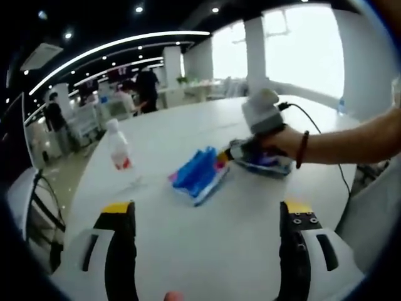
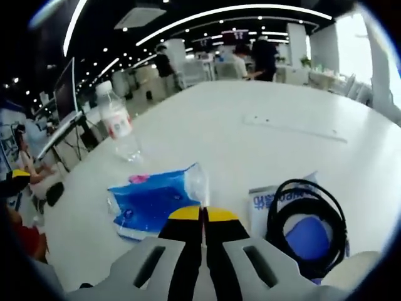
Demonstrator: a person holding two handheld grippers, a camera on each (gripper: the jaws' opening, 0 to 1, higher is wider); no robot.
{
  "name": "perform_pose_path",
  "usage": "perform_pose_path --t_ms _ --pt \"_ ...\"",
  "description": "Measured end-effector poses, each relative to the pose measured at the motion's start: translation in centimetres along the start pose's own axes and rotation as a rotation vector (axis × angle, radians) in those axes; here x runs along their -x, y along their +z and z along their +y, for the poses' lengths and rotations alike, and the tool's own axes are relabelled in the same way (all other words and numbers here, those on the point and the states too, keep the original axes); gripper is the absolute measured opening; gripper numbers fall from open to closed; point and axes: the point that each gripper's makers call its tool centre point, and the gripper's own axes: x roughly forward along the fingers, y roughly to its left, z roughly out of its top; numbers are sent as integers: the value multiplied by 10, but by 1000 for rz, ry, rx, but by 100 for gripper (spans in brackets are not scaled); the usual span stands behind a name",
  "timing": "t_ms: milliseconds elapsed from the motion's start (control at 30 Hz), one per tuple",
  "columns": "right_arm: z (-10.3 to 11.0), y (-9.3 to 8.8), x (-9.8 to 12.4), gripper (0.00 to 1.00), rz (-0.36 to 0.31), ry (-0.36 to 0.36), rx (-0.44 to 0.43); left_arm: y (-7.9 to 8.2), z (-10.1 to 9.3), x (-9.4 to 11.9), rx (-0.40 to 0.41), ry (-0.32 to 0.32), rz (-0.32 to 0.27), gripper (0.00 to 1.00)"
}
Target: Arrange the tabletop items into an orderly group along one side of the table until the central work area is clear of visible clutter.
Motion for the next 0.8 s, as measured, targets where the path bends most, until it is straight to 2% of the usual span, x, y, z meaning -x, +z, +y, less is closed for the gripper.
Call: perform_pose_path --t_ms 200,333,800 --pt "-8 11 13 1 -16 -12 -64 0 -4 -2 7 -19 3 93" --pt "-16 16 25 1 -30 -32 -92 3 -5 -1 13 -23 -15 93" --pt "-64 29 75 1 -69 -112 -185 1 -14 -3 -3 -51 7 93"
